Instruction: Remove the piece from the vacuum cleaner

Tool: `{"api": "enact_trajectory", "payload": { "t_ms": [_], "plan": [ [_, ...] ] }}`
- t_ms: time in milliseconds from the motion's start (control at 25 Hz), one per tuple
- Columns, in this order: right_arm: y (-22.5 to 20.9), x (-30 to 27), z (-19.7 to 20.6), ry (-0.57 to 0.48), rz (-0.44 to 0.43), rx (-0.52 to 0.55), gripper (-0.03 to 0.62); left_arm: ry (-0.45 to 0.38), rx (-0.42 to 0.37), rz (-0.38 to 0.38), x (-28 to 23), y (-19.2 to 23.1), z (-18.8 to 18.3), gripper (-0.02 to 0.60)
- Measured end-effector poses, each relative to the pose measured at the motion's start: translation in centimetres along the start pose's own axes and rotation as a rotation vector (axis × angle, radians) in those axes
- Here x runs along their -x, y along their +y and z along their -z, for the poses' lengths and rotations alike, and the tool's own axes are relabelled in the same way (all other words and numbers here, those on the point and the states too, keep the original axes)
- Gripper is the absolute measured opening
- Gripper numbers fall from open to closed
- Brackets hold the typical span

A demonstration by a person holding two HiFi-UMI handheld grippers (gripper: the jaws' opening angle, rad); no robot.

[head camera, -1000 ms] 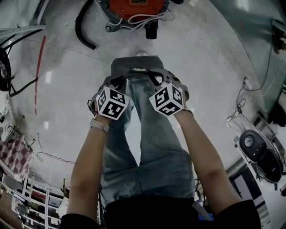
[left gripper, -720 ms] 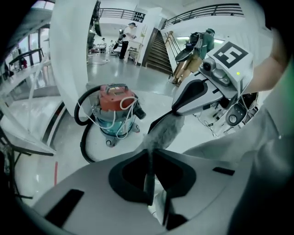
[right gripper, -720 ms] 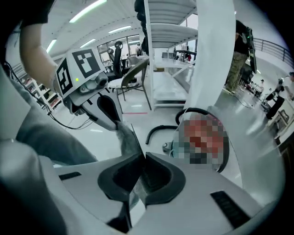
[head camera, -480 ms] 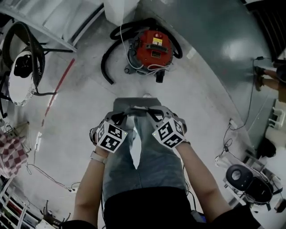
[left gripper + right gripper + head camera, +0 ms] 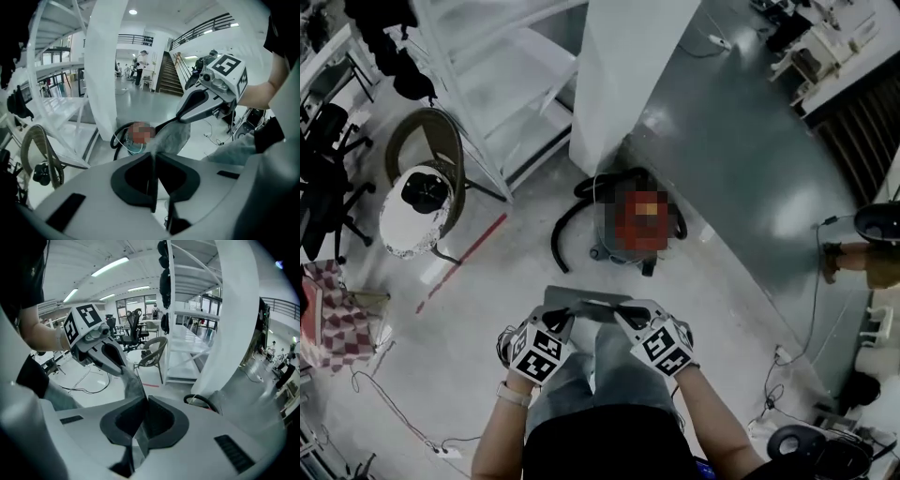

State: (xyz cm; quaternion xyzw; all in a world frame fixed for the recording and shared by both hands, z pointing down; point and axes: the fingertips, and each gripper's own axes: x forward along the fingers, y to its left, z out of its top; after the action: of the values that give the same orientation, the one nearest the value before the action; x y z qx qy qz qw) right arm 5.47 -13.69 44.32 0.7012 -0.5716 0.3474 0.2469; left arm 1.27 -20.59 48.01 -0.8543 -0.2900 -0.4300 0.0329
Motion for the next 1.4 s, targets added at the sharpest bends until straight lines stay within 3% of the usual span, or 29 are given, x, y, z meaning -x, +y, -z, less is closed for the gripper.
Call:
{"api": "enact_trajectory", "payload": {
  "t_ms": [280, 600, 1000, 1400],
  "plan": [
    [3.2, 4.6, -10.0, -0.071, -0.008, 0.131, 0.043, -0.090, -0.005, -0.096, 10.5, 1.5, -3.4, 0.040],
    [6.8, 9.8, -16.5, -0.172, -0.024, 0.161, 0.043, -0.193, -0.020, -0.178, 19.5, 0.2, -6.2, 0.040],
    [10.2, 13.1, -19.6, -0.271, -0.031, 0.196, 0.041, -0.253, -0.045, -0.297, 25.2, -1.1, -7.1, 0.040],
    [12.2, 13.0, -20.6, -0.310, -0.010, 0.252, 0.038, -0.292, -0.017, -0.345, 26.7, -0.9, -5.5, 0.040]
  ]
}}
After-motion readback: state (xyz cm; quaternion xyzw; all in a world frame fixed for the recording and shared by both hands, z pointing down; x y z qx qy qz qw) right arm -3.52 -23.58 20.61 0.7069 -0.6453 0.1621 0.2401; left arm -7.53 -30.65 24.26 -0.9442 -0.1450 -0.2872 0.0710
